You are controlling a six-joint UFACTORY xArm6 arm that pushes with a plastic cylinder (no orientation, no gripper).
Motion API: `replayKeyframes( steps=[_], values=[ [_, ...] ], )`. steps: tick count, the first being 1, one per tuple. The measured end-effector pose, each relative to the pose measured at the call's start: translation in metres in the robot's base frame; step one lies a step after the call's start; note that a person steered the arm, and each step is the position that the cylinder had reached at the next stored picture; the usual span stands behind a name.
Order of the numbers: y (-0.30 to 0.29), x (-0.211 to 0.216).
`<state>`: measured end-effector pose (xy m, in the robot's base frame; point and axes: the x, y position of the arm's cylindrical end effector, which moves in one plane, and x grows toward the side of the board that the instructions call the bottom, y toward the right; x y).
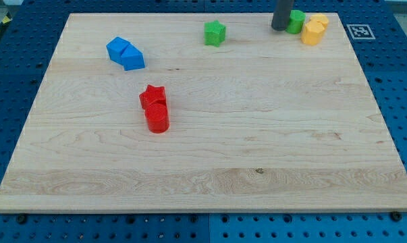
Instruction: Push the green star towards the center of the board
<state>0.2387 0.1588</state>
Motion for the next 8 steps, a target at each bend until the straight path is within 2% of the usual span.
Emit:
replayKeyframes(
  steps=[2,6,8],
  values=[
    [-0.056,0.011],
    [-0.186,-0.004],
    [-0.183,0.027]
  ],
)
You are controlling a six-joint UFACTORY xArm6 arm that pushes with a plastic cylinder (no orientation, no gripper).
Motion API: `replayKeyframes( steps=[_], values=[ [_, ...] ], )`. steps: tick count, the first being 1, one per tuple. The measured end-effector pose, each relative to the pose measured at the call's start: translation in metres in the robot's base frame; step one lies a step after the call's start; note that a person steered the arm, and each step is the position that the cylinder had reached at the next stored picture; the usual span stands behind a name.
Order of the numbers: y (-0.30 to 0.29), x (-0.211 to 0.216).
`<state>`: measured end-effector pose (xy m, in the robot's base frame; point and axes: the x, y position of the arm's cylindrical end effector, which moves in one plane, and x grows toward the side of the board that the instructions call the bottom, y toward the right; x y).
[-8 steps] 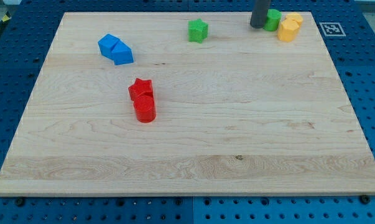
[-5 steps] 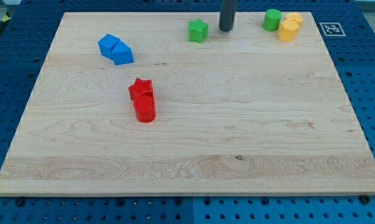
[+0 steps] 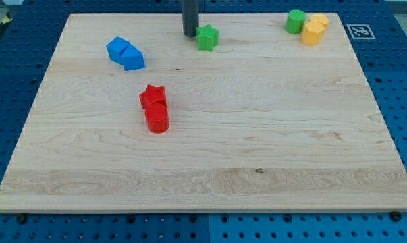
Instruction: Push the green star towards the center of the board
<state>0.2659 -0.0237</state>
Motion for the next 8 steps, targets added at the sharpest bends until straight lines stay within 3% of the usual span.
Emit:
replayKeyframes(
  steps=[4,6,8],
  values=[
    [0.07,0.101],
    [0.086,0.103],
    [0.058,0.098]
  ],
)
